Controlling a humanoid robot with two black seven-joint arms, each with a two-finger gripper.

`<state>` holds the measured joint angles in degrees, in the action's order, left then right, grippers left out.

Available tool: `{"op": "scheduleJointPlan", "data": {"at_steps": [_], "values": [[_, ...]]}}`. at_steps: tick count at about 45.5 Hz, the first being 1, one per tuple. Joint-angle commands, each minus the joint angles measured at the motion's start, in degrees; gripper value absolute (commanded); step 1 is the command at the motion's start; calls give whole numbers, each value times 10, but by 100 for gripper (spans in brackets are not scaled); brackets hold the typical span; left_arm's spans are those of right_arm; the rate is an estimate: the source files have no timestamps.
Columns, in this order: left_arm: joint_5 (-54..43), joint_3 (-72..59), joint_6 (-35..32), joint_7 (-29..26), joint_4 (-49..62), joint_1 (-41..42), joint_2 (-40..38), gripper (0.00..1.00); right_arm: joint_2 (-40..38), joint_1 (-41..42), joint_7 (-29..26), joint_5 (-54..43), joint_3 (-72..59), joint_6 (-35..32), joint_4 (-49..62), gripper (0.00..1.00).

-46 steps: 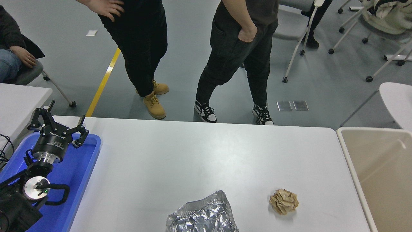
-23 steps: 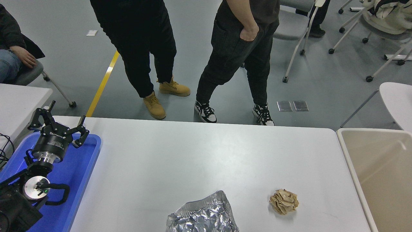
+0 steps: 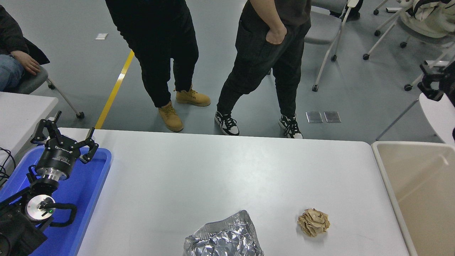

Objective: Clean the table surface

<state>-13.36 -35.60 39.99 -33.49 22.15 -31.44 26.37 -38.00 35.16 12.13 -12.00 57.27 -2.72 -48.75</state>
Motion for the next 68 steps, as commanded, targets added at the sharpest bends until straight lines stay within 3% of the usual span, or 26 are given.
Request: {"op": "scheduleJointPlan", "data": {"at_steps": [1,20,46,55,68], "values": [[0,0,0,0,0,1,0,100,35,-83,41,-10,14,1,-15,99],[0,0,0,0,0,0,0,100,69,-114,51,-10,50,1,-13,99],[0,0,0,0,0,0,0,100,-2,-100,48,29,-10,0,-7,99],[0,0,0,0,0,0,0,100,-39,-46,49,29,-118,-4,-12,99],[0,0,0,0,0,0,0,100,-88,146,46,-20,-392,-11,-9,99]]}}
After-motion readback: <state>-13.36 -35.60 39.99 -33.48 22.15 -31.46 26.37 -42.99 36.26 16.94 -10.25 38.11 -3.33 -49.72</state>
